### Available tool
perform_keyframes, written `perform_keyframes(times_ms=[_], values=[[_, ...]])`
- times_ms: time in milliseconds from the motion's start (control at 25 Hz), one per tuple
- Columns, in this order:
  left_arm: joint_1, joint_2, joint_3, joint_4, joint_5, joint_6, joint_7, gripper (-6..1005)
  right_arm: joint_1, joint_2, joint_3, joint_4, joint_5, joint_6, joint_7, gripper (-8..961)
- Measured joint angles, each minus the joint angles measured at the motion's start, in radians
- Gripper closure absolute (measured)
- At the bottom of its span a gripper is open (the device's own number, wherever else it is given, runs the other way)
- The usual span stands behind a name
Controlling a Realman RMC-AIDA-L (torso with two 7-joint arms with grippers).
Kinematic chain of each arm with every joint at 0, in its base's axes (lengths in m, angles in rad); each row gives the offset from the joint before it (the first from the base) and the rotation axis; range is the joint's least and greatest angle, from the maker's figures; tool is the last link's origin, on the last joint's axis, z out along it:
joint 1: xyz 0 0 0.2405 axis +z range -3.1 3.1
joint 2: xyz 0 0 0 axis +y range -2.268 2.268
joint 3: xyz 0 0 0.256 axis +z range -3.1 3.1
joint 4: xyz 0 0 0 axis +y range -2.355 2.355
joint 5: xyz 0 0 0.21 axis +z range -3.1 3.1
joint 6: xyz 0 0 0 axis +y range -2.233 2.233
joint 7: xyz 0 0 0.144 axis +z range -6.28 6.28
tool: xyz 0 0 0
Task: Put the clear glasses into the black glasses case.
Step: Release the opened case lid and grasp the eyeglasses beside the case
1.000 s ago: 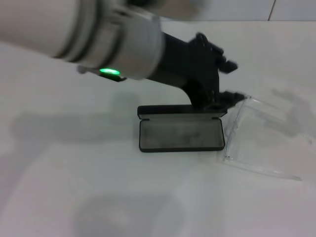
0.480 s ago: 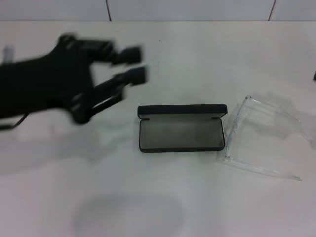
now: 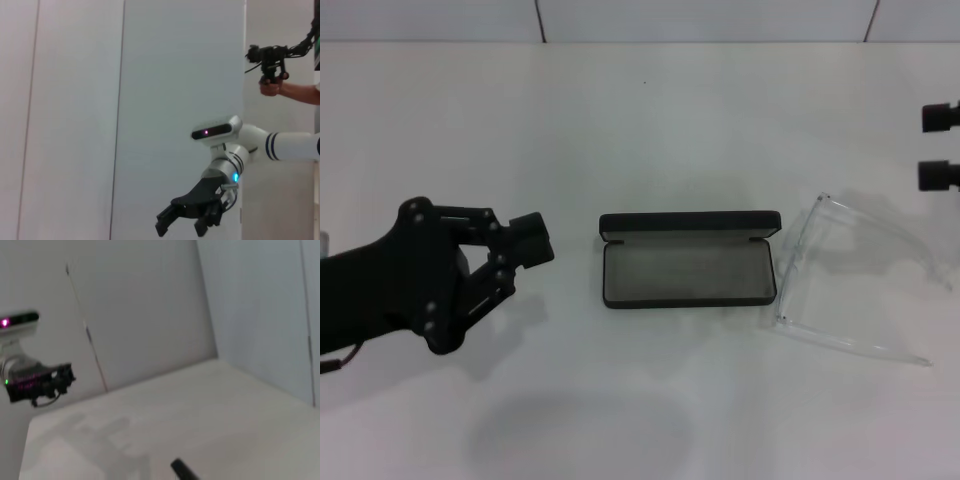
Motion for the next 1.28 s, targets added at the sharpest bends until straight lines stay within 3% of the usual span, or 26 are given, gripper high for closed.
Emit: perform_keyframes(times_ms=[280, 560, 960, 1160, 1280], values=[[0.000, -0.004, -0.028, -0.037, 0.004, 0.002, 0.024, 895, 0.044, 0.001, -0.075, -0.119, -0.110, -0.016, 0.108, 112], [-0.030, -0.005, -0.112, -0.116, -0.078, 0.003, 0.027, 895, 0.128, -0.004, -0.095, -0.207, -0.272, -0.095, 0.127, 113], [-0.094, -0.004, -0.195, -0.224, -0.109, 0.000, 0.050, 895, 0.270, -0.026, -0.269, -0.234, -0.409, -0.092, 0.081, 114], [-0.101, -0.006, -0.200, -0.253, -0.109, -0.001, 0.066, 895, 0.322, -0.006, -0.378, -0.242, -0.496, -0.025, 0.046, 114], [-0.101, -0.006, -0.206, -0.258, -0.111, -0.002, 0.066, 895, 0.340, 0.023, -0.479, -0.272, -0.556, 0.032, 0.017, 114]])
